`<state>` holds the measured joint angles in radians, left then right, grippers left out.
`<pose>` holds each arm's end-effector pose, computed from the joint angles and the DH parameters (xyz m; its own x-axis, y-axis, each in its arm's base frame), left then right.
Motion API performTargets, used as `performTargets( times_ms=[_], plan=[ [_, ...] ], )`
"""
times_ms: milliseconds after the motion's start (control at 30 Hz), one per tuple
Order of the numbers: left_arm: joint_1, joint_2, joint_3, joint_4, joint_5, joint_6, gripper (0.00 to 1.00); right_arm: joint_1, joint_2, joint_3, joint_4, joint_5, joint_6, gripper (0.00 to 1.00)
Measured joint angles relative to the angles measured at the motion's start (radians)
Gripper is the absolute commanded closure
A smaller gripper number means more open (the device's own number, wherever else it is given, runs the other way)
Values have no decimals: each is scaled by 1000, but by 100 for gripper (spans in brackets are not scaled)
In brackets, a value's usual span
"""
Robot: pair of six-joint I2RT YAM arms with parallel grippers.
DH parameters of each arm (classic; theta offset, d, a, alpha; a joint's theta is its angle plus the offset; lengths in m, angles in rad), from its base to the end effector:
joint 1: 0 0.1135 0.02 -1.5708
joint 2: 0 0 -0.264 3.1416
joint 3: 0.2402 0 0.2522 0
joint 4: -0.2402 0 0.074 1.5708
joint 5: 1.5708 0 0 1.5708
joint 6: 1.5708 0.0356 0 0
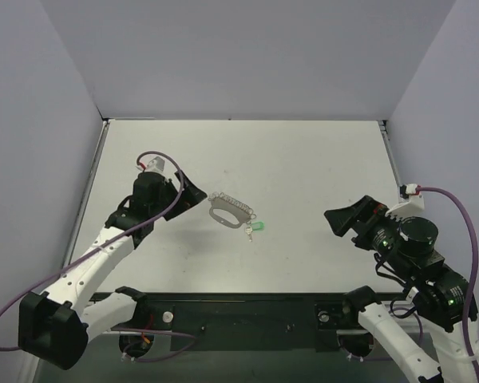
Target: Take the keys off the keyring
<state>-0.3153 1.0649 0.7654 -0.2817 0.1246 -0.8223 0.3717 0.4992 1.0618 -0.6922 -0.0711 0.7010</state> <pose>0.2222 -0.0771 0.2695 -0.6530 -0.5517 -0.5188 -0.1058 0.7448 -0.6588 0.0662 0.0285 0.4071 -0.3680 0.5471 -0.7519 -0.2493 0.7209 0.6466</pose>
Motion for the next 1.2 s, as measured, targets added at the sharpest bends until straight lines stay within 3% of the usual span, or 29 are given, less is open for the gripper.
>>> performTargets(
  times_ms=[300,500,800,1200],
  plan=[
    [-313,-46,-38,28,-295,-183,7,0,5,-83,-1,4,10,4],
    [-468,56,-50,55,-430,-267,12,0,35,-145,-1,14,25,4],
    [-512,245,-47,167,-460,-331,27,0,74,-240,56,-18,57,4],
    [-516,496,-23,363,-430,-386,37,0,79,-283,143,-69,59,4]
  ],
)
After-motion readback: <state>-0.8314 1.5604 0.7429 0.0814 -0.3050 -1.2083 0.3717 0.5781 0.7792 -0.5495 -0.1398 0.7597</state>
